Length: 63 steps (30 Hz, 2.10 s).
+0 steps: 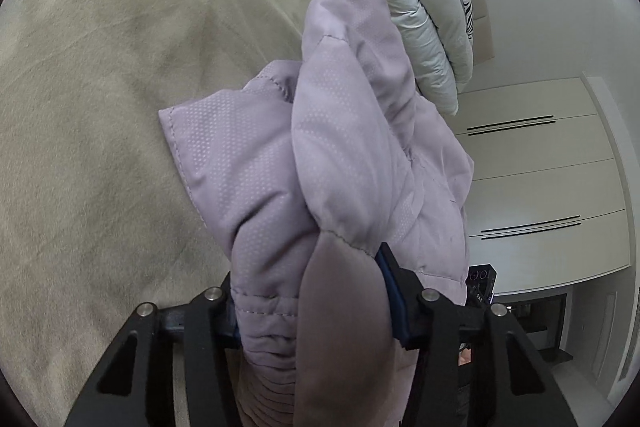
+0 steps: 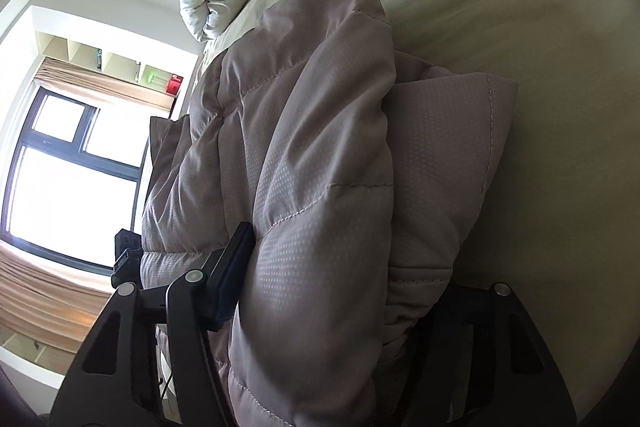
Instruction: Fold large clothes
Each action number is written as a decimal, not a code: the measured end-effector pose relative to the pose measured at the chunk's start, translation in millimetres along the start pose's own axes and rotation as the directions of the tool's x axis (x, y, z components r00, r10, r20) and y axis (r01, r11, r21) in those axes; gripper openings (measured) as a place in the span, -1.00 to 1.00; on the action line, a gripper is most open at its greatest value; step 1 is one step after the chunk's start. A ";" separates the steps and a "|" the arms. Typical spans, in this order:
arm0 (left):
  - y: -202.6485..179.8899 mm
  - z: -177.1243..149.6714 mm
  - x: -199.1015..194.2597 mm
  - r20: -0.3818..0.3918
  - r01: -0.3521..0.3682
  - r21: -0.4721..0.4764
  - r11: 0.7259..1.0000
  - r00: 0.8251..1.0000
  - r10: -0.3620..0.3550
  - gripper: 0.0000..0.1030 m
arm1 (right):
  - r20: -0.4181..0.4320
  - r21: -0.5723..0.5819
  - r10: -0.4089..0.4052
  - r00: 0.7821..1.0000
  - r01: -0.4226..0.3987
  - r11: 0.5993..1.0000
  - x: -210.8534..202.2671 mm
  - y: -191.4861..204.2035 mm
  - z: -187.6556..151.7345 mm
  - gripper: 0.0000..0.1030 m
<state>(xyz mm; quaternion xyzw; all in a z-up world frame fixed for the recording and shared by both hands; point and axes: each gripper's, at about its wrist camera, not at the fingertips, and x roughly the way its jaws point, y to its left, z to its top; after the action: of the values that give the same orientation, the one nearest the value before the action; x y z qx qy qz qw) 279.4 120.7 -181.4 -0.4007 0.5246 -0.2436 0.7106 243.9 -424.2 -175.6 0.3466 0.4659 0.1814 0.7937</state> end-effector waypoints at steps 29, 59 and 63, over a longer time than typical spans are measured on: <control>8.5 -157.4 -141.9 0.013 0.037 0.016 0.999 0.999 -0.037 -0.27 | 0.029 -0.087 -0.009 1.000 0.012 0.996 -79.1 112.6 -172.5 -0.32; -193.4 -290.3 -239.3 0.800 -0.682 0.391 0.618 0.584 0.137 1.00 | 0.645 -0.223 -0.303 0.701 0.552 0.803 -241.0 239.6 -273.4 0.74; -231.4 -324.1 -234.1 0.898 -0.790 0.283 0.544 0.418 0.140 1.00 | 0.738 -0.211 -0.259 0.623 0.578 0.788 -258.4 286.0 -288.9 0.88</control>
<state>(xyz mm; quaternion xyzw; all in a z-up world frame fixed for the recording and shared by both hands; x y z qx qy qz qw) -85.8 68.8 96.7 0.0092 0.1161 0.0191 0.9930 -125.3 -273.4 94.6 0.0818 0.1625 -0.0548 0.9818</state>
